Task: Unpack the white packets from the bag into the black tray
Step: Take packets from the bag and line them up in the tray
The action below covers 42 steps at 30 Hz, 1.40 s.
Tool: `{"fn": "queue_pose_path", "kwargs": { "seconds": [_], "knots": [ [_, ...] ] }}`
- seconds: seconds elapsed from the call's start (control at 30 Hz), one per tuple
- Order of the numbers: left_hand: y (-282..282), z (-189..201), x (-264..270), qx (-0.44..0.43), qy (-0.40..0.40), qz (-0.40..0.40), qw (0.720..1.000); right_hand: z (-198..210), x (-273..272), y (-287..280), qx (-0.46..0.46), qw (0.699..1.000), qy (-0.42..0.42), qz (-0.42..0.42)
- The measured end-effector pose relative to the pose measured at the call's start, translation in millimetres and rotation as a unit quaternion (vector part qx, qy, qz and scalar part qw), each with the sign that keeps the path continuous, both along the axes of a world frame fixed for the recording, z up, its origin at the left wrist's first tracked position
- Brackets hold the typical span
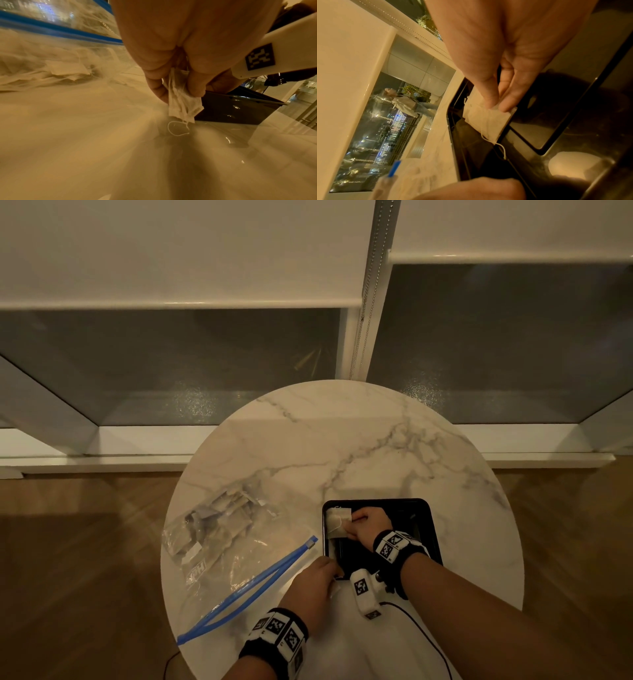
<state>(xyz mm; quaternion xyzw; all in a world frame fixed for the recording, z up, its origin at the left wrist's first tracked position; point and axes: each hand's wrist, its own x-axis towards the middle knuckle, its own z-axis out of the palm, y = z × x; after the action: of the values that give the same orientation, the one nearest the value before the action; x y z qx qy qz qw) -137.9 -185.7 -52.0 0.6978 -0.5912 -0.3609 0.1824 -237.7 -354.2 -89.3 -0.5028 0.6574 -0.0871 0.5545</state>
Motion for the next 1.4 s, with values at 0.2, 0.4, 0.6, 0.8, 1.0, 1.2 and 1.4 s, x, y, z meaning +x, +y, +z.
{"fn": "queue_pose_path", "kwargs": {
  "seconds": [0.2,0.4,0.6,0.8,1.0,1.2,1.4],
  "knots": [
    [0,6,-2,-0.004,0.004,0.000,1.000,-11,-5,-2,-0.005,1.000,0.011,-0.004],
    [4,13,-2,-0.019,-0.002,0.015,1.000,-24,-13,-6,-0.004,1.000,0.005,0.007],
    [6,23,0,-0.025,0.003,0.031,0.999,-5,-17,-7,-0.011,1.000,0.006,0.020],
    [15,49,0,-0.025,0.067,0.123,0.990,46,-18,-2,0.022,0.997,-0.064,-0.049],
    [9,67,-9,-0.009,0.309,0.360,0.881,89,-31,17,0.057,0.988,-0.137,-0.040],
    [1,69,-17,-0.001,0.430,0.426,0.796,123,-43,55,0.104,0.969,-0.209,0.076],
    [3,64,-19,-0.006,0.427,0.424,0.799,124,-51,74,0.096,0.965,-0.223,0.094]
  ]
}}
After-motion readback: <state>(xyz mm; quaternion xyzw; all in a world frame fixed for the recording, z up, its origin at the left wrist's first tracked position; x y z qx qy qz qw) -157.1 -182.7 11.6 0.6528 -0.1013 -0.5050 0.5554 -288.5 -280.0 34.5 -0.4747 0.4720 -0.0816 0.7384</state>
